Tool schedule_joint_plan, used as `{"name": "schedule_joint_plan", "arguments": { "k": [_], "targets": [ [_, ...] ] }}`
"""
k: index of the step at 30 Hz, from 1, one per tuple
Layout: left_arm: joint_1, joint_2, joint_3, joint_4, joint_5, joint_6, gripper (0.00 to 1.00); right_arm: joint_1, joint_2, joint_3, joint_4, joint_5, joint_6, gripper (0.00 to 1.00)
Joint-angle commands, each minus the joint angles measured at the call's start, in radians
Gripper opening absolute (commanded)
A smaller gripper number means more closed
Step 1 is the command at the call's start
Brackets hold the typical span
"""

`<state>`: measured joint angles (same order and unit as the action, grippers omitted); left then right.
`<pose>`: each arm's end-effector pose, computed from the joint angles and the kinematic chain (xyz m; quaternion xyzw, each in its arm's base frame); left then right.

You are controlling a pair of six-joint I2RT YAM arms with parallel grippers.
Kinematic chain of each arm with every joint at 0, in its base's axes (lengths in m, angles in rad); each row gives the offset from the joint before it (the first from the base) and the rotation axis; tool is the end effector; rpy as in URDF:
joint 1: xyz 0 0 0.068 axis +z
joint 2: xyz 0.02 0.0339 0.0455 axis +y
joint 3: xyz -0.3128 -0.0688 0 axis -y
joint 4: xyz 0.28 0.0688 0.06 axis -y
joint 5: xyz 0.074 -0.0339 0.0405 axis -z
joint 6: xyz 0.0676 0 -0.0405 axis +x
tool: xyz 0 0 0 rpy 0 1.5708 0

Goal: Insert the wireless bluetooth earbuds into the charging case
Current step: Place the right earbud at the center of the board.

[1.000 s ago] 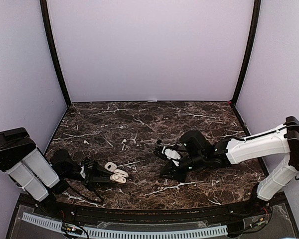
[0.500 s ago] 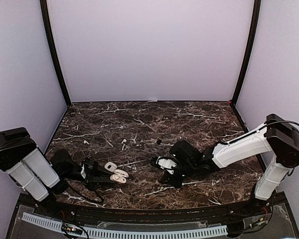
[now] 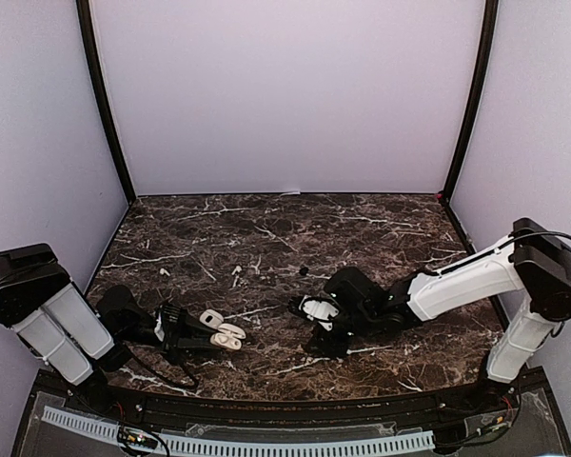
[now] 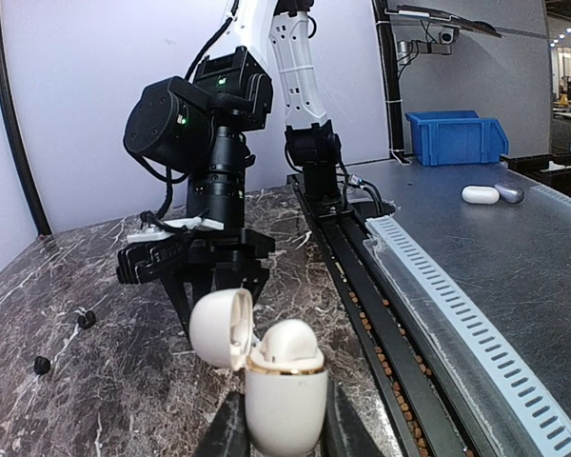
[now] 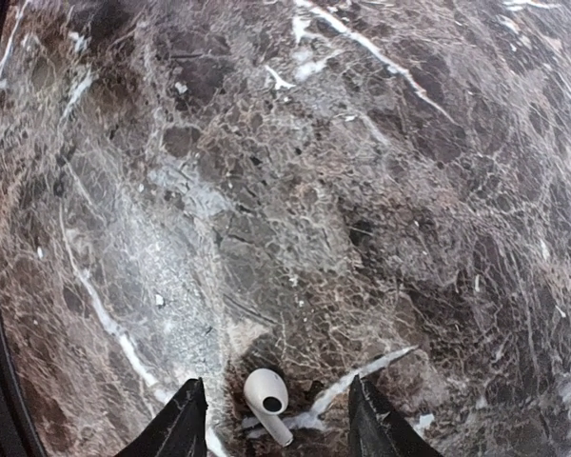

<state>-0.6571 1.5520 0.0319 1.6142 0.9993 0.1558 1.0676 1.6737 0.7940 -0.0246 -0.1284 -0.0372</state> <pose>0.1223 -0.1661 0.1600 0.5590 0.4026 -0.4734 0.5489 0.1680 0.3231 0.1363 -0.5127 0.7918 0.2136 0.2542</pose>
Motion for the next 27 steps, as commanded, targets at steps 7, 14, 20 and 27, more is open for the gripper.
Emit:
{"name": "schedule_joint_plan", "arguments": {
  "k": [7, 14, 20, 27],
  "targets": [
    [-0.004, -0.003, -0.005, 0.218, -0.008, 0.002, 0.00, 0.014, -0.223, -0.111, 0.019, 0.049, 0.182, 0.60],
    [-0.004, -0.011, -0.006, 0.219, -0.016, -0.003, 0.00, 0.025, -0.309, -0.161, -0.069, 0.149, 0.350, 0.58],
    [-0.004, -0.013, -0.006, 0.219, -0.015, -0.007, 0.00, 0.047, -0.254, -0.152, -0.086, 0.211, 0.388, 0.57],
    [-0.004, -0.017, -0.009, 0.219, -0.021, -0.004, 0.00, 0.111, -0.119, -0.067, -0.113, 0.296, 0.378, 0.56]
  ]
}}
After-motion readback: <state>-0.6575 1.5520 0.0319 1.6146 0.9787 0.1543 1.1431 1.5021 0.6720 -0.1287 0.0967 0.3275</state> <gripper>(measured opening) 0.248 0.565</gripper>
